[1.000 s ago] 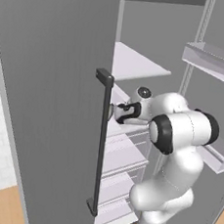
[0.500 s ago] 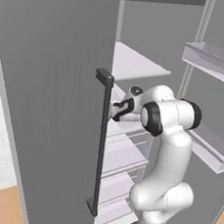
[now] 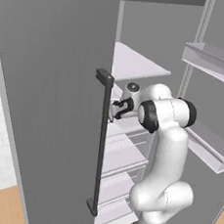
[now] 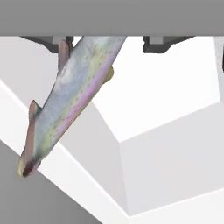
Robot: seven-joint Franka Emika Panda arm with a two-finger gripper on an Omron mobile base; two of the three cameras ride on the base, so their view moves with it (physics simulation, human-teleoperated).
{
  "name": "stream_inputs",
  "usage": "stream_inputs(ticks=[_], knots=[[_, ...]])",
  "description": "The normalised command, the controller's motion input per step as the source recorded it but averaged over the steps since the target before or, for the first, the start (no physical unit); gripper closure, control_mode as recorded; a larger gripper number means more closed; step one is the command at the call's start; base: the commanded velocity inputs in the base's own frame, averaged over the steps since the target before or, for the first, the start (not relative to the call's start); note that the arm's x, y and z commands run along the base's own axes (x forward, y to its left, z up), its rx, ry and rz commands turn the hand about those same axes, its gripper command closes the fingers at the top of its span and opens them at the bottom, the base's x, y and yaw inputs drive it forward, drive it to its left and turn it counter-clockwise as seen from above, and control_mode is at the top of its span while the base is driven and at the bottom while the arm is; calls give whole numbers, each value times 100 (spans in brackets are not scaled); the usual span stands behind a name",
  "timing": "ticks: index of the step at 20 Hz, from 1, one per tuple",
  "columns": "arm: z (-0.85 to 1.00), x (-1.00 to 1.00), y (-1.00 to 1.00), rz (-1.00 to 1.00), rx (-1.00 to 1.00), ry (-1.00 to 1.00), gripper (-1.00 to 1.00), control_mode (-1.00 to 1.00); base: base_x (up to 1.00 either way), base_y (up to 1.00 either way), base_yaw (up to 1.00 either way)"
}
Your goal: Place one squash and one fish in each tupperware on the nearby counter, to pack two identical lunches.
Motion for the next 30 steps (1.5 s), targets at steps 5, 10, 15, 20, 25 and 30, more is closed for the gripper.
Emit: stream_inputs(ticks=[5,10,15,20,25,30], knots=[[-50,-75,-3,-5,-2,-7,100,-100,0,0,0],[31,-100,0,0,5,-1,100,-100,0,0,0],[77,-97,-6,2,9,-2,100,-100,0,0,0],[78,-97,-9,8,3,2,100,-100,0,0,0],[100,-91,-13,11,0,0,100,-100,0,0,0],[70,-100,-12,8,-2,2,100,-100,0,0,0]])
